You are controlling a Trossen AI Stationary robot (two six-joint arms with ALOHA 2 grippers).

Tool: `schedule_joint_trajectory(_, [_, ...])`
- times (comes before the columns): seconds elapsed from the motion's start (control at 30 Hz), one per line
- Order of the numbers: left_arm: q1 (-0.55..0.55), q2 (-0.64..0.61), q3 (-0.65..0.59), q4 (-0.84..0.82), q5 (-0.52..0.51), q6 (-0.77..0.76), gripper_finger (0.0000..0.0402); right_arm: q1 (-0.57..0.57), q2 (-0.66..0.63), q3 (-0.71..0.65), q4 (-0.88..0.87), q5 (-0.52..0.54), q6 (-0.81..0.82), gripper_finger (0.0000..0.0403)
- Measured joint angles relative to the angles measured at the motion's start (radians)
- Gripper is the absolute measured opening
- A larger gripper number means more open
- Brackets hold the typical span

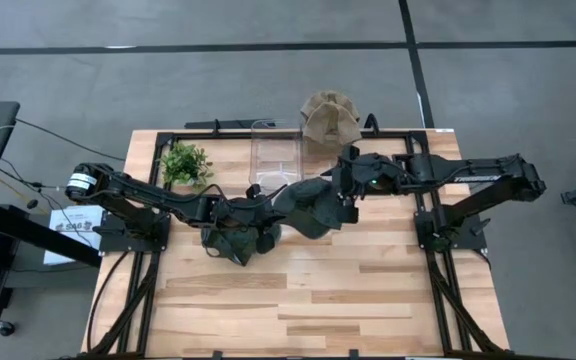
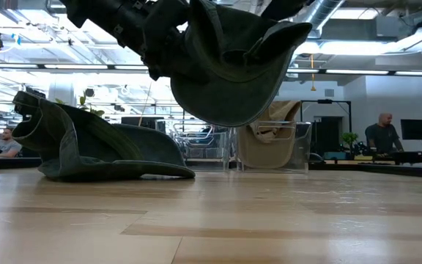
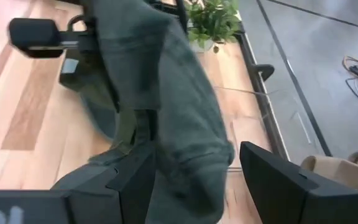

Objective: Pick & Place hat
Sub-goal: Put the right black cap into the left transparent bin

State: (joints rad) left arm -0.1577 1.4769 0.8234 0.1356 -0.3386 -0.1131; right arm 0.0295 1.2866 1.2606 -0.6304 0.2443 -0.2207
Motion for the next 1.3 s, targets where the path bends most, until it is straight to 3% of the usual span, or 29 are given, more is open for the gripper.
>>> schedule_joint_trajectory(0.4, [0.0,0.0,0.0,0.001,0.0,-0.004,0.0019,-0.061,0.034,-0.001,0.006,0.034,-0.024,0.0208])
schedule_joint_trajectory(0.63, [0.0,0.0,0.0,0.003,0.008,-0.007,0.0019,-0.064,0.024,-0.002,0.019,0.122,-0.041,0.0135])
schedule_joint_trajectory(0.97, [0.001,0.0,0.0,0.003,0.009,-0.006,0.0019,-0.062,0.021,-0.002,0.031,0.096,-0.05,0.0016])
schedule_joint_trajectory(1.3, [0.0,0.0,0.0,0.021,0.016,-0.026,0.002,-0.035,0.021,-0.002,0.029,0.03,-0.05,0.0003])
